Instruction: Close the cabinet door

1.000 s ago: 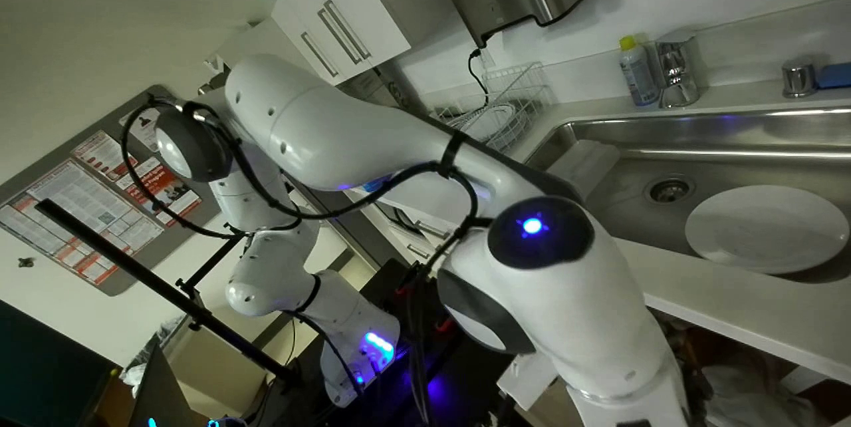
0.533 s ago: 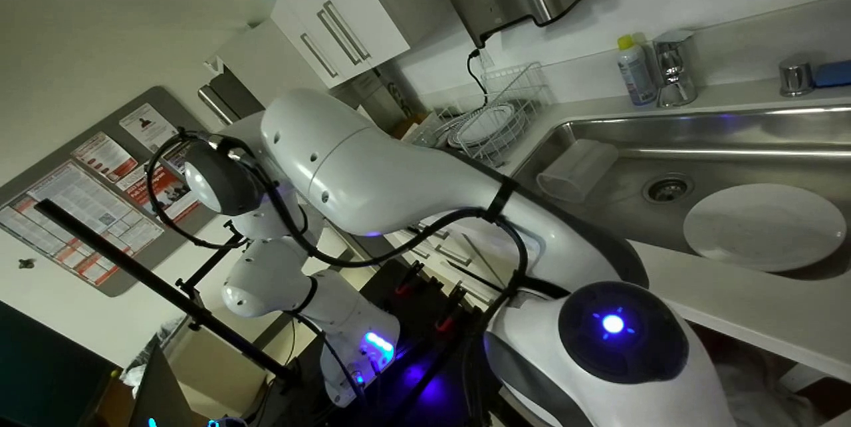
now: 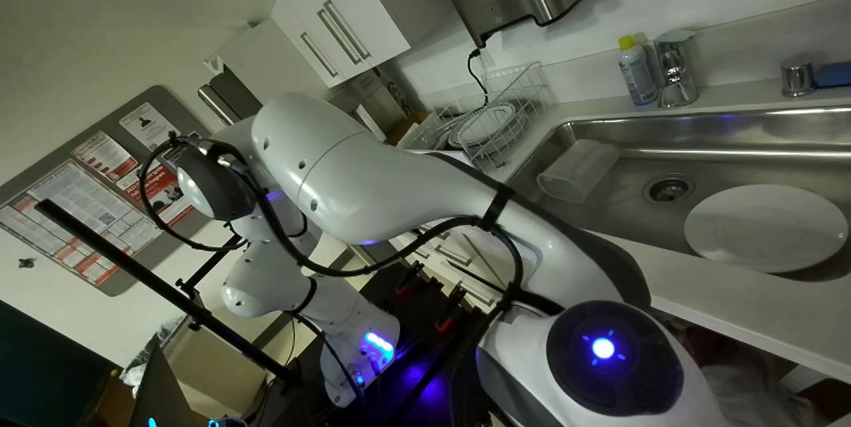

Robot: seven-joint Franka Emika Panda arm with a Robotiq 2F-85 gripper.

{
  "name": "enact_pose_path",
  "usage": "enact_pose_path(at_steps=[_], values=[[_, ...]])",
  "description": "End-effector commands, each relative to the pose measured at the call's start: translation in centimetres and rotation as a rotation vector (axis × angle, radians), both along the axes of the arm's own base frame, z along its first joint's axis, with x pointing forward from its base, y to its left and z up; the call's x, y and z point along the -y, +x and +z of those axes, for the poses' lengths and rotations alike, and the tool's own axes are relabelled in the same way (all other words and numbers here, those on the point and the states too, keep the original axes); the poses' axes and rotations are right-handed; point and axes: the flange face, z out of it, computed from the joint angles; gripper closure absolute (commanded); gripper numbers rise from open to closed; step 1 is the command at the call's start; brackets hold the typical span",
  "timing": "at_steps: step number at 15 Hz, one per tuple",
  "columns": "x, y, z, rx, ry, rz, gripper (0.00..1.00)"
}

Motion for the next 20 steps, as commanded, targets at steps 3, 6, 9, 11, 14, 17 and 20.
enact_pose_path(at_steps=[3,6,9,11,14,17,20], values=[[1.1,-2.0,-1.3,0.028,0.052,-0.091,0.57],[1.4,-1.7,-3.5,0.05,0.116,-0.106,0.79],[1.8,-1.3,-5.8,0.049,0.198,-0.122,0.99],[2.0,-1.0,-6.9,0.044,0.248,-0.125,1.0],[2.2,-0.5,-8.3,0.029,0.306,-0.117,1.0],[2.0,0.4,-9.8,0.024,0.347,-0.098,1.0],[1.5,0.8,-10.7,0.085,0.41,-0.108,1.0]])
